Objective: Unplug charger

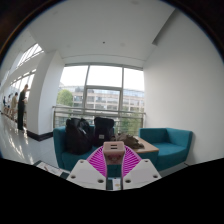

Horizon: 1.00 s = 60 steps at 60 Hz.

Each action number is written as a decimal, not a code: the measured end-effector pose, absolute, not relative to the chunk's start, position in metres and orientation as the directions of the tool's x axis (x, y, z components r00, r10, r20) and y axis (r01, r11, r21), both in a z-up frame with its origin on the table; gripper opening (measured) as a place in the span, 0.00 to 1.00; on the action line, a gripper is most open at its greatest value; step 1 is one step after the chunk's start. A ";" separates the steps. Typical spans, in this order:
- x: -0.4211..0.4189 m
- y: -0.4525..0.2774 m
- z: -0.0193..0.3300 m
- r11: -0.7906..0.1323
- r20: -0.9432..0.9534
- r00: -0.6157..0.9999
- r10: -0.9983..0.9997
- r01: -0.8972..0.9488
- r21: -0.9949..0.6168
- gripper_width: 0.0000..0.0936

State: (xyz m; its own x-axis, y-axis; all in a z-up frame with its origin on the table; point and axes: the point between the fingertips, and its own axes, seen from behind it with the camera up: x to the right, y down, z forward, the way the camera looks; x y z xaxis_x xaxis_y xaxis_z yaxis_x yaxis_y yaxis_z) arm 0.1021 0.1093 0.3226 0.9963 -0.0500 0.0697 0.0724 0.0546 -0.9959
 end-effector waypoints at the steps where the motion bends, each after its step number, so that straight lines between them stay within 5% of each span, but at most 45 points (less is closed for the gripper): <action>1: 0.110 0.106 0.326 0.051 0.070 0.996 -0.057 0.073 -0.996 0.17; 8: 0.188 0.087 0.294 -0.046 0.054 0.991 -0.126 0.049 -0.998 0.17; 15: 0.236 0.069 0.159 -0.255 0.036 0.981 -0.193 -0.015 -0.967 0.18; 22: 0.268 0.062 0.078 -0.429 -0.017 0.977 -0.211 -0.109 -0.897 0.20; 30: 0.279 0.057 0.024 -0.541 0.016 0.981 -0.192 -0.092 -0.836 0.21; 52: 0.273 0.084 0.008 -0.568 0.054 0.976 -0.211 -0.077 -0.820 0.40; 60: 0.265 0.081 0.046 -0.508 0.033 0.975 -0.218 -0.085 -0.857 0.50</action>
State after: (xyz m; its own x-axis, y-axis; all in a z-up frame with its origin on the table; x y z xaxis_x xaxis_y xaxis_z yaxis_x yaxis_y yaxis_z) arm 0.2653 0.0815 0.0455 0.9755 -0.2178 0.0327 -0.0847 -0.5083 -0.8570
